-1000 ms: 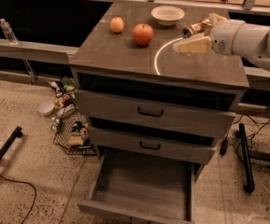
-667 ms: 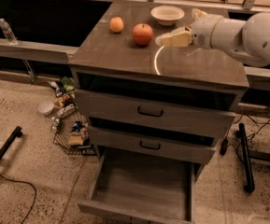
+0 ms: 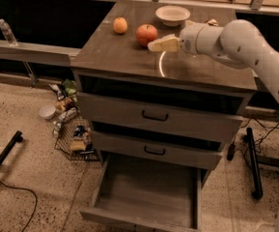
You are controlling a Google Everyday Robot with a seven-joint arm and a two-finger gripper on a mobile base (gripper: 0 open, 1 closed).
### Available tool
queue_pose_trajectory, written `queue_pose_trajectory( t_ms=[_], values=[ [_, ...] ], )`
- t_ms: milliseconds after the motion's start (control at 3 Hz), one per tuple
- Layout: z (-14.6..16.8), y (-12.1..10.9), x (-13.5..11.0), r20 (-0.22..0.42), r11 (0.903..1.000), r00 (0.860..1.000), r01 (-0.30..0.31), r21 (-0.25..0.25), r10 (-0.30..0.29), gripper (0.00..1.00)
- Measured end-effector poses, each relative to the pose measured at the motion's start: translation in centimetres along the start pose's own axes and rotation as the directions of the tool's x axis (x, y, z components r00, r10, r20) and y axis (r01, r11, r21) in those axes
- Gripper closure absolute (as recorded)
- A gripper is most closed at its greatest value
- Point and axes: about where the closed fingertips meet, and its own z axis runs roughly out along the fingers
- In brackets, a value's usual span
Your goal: Move apple near paper bowl
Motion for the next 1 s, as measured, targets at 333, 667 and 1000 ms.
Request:
queue_pose_trajectory(
  t_ms=[333, 667, 1000],
  values=[
    [3.1, -0.8, 0.0, 0.001, 0.9997, 1.000, -0.019, 0.016, 0.019, 0.00],
    [5.3, 0.0, -1.2, 0.014, 0.9998, 1.000, -0.016, -0.013, 0.016, 0.00],
    [7.1, 1.7, -0.4, -0.006, 0.9977, 0.999, -0.031, -0.059, 0.031, 0.00]
  ],
)
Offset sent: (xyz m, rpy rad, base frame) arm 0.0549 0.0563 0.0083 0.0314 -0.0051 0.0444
